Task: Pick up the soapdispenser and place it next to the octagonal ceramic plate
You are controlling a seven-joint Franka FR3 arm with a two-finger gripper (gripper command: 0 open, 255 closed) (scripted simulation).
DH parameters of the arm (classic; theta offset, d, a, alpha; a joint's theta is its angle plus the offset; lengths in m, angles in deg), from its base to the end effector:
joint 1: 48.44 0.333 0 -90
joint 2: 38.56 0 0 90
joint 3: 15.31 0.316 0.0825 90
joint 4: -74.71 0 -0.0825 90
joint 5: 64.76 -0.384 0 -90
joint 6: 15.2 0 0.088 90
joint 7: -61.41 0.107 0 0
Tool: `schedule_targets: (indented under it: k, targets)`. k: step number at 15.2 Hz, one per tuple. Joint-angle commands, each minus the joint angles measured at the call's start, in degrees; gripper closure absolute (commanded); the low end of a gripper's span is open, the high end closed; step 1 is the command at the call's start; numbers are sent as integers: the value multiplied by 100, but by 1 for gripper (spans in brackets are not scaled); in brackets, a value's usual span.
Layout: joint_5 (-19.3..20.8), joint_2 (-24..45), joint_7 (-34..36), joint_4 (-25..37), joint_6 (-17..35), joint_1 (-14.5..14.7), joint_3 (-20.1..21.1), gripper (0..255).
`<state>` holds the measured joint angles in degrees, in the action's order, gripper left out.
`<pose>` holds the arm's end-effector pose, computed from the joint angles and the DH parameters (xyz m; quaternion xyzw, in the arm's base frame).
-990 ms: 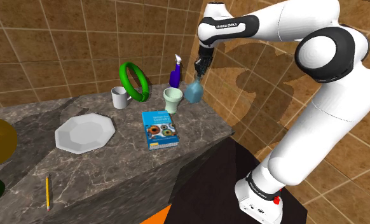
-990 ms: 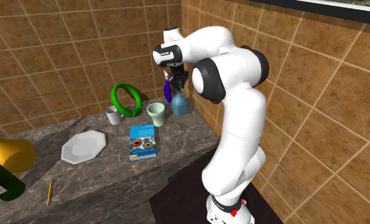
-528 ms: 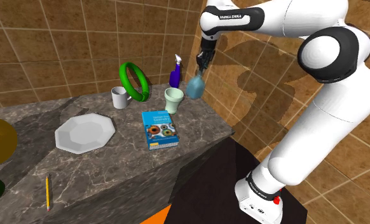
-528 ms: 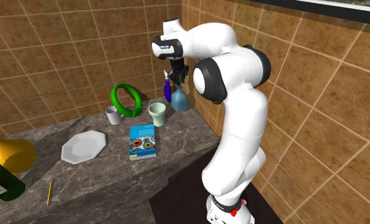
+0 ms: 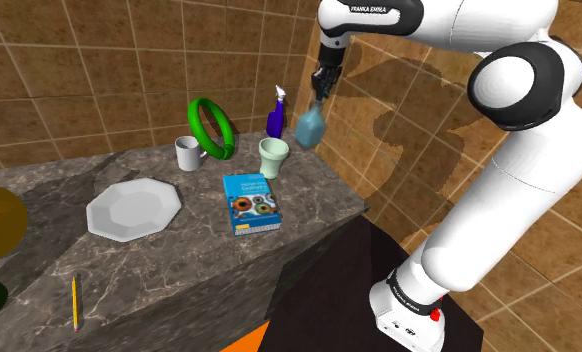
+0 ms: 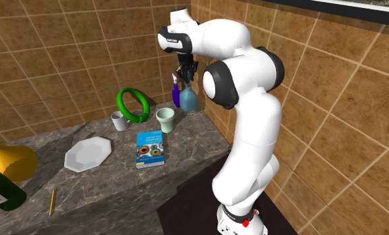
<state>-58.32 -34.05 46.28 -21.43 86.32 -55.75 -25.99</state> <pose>0.5584 -0.1880 0.5475 0.9979 -0.0138 -0.0099 0.0621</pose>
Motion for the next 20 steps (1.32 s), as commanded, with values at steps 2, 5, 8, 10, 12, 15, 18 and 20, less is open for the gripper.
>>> schedule_targets:
  k: [2,5,8,10,12,15,18,20]
  targets:
    - [-5,4,-29,240,-235,-1,-1,255]
    - [-14,31,-57,506,-472,-2,-2,255]
    - [-25,72,-88,790,-714,-5,-3,255]
    - [-33,108,-109,991,-878,-7,-5,255]
    - [-42,151,-132,1202,-1046,-10,-7,255]
    - [-57,230,-168,1541,-1304,-18,-11,255]
    - [-75,329,-207,1908,-1572,-28,-16,255]
    - [-88,407,-235,2173,-1758,-37,-21,255]
